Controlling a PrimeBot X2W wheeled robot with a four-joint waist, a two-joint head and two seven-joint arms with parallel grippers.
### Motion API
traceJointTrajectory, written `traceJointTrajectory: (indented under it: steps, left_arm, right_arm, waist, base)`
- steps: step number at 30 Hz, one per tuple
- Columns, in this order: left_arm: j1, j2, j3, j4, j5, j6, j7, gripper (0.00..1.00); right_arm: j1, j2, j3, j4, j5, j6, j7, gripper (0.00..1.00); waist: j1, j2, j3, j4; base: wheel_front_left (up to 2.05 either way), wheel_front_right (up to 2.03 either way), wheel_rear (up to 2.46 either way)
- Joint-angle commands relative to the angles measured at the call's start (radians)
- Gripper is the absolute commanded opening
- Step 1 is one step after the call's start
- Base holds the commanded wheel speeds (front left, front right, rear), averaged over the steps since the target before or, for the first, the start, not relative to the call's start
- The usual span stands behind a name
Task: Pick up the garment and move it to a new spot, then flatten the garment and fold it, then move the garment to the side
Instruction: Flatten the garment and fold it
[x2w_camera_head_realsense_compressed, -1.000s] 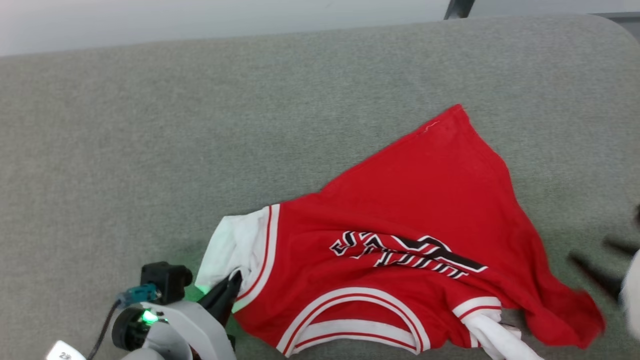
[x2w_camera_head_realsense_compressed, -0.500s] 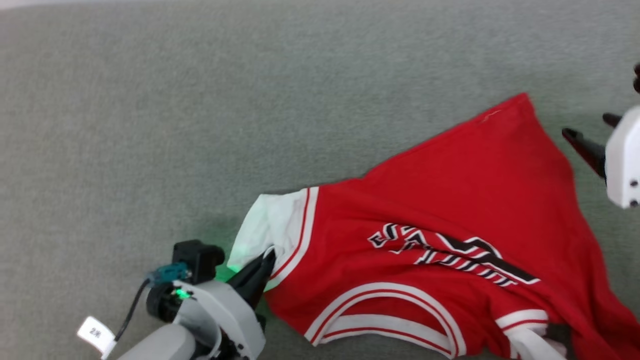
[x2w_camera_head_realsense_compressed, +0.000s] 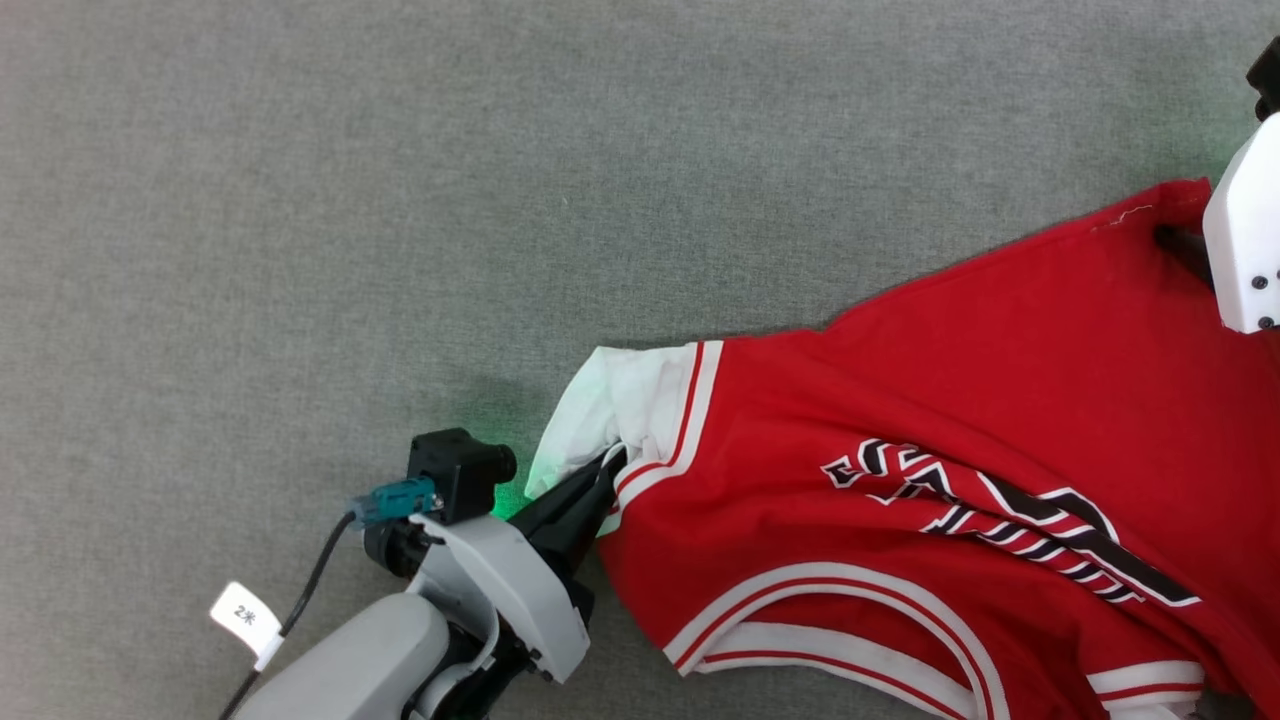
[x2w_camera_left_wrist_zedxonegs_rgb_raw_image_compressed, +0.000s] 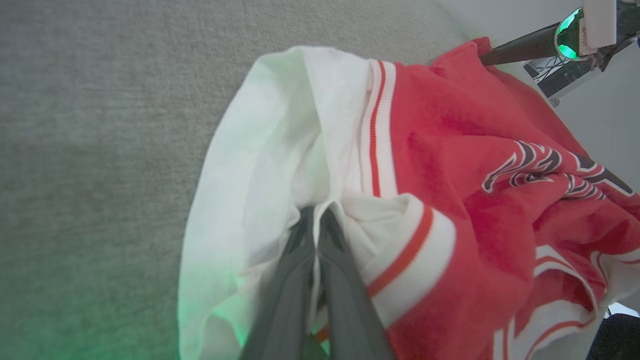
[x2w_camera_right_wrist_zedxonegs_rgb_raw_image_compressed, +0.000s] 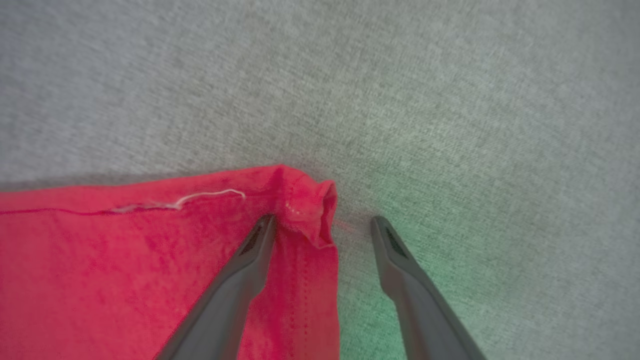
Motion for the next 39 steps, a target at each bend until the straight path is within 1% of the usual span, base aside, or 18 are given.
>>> traceJointTrajectory:
  steps: [1,2,5,9,12,15,18,21,25,27,30,33,35,39]
  left_arm:
    - [0.014,0.005,-0.008,0.07,-0.002,0.013,0.017,0.0]
    - [0.013,0.004,-0.008,0.077,-0.002,0.013,0.014,0.0]
    - [0.005,0.004,-0.002,0.09,-0.003,0.008,0.006,0.0]
    - [0.0,0.002,0.019,0.079,-0.032,-0.019,-0.008,0.0]
    - [-0.034,0.025,0.033,0.064,-0.024,-0.028,-0.009,0.0]
    - [-0.08,0.046,0.047,0.043,-0.008,-0.04,-0.006,0.0]
    - [-0.164,0.065,0.081,0.041,0.001,-0.044,-0.002,0.0]
    - [-0.275,0.079,0.12,0.075,0.007,-0.053,0.011,0.0]
    - [-0.477,0.054,0.167,0.17,0.009,-0.075,0.038,0.0]
    - [-0.584,0.032,0.189,0.239,-0.001,-0.088,0.05,0.0]
    - [-0.759,0.007,0.207,0.365,0.03,-0.101,0.05,0.0]
    - [-0.932,-0.02,0.233,0.504,0.054,-0.1,0.022,0.0]
    - [-1.038,-0.027,0.222,0.585,0.101,-0.101,-0.009,0.0]
    - [-1.232,-0.056,0.233,0.719,0.145,-0.099,-0.084,0.0]
  right_arm:
    - [0.044,0.026,0.053,0.036,0.02,0.001,0.008,0.39]
    - [0.045,0.022,0.069,0.041,0.029,0.001,0.004,0.0]
    - [0.031,0.015,0.092,0.057,0.054,0.001,-0.028,0.0]
    - [-0.008,0.026,0.074,0.083,0.072,0.001,-0.131,0.0]
    - [-0.041,0.035,0.035,0.104,0.094,0.001,-0.209,0.0]
    - [-0.08,0.028,-0.002,0.122,0.092,0.001,-0.284,0.0]
    - [-0.122,0.036,-0.047,0.15,0.086,0.001,-0.36,0.0]
    - [-0.188,0.052,-0.102,0.184,0.067,0.001,-0.447,0.0]
    - [-0.296,0.087,-0.174,0.256,0.022,0.001,-0.559,0.0]
    - [-0.363,0.111,-0.208,0.29,-0.005,0.001,-0.613,0.0]
    - [-0.465,0.144,-0.239,0.339,-0.046,0.001,-0.683,0.0]
    - [-0.574,0.177,-0.266,0.385,-0.078,0.0,-0.737,0.0]
    - [-0.641,0.189,-0.283,0.418,-0.1,0.0,-0.777,0.0]
    - [-0.76,0.207,-0.319,0.487,-0.141,0.0,-0.86,0.0]
  waist:
    - [0.0,0.0,0.009,0.011]
    - [0.0,0.0,0.007,0.01]
    - [0.0,0.0,-0.001,0.001]
    - [0.0,0.0,-0.022,-0.017]
    - [0.0,0.0,-0.037,-0.025]
    - [0.0,0.0,-0.044,-0.037]
    - [0.0,0.0,-0.042,-0.051]
    - [0.0,0.0,-0.029,-0.066]
    - [0.0,0.0,-0.003,-0.087]
    - [0.0,0.0,0.012,-0.098]
    - [0.0,0.0,0.036,-0.112]
    - [0.0,0.0,0.068,-0.137]
    - [0.0,0.0,0.08,-0.147]
    - [0.0,0.0,0.09,-0.161]
  base:
    - [0.0,0.0,0.0]
    - [0.0,0.0,0.0]
    - [0.0,0.0,0.0]
    - [0.0,0.0,0.0]
    - [0.0,0.0,0.0]
    - [0.0,0.0,0.0]
    - [0.0,0.0,0.0]
    - [0.0,0.0,0.0]
    - [0.0,0.0,0.0]
    - [0.0,0.0,0.0]
    - [0.0,0.0,0.0]
    - [0.0,0.0,0.0]
    - [0.0,0.0,0.0]
    - [0.0,0.0,0.0]
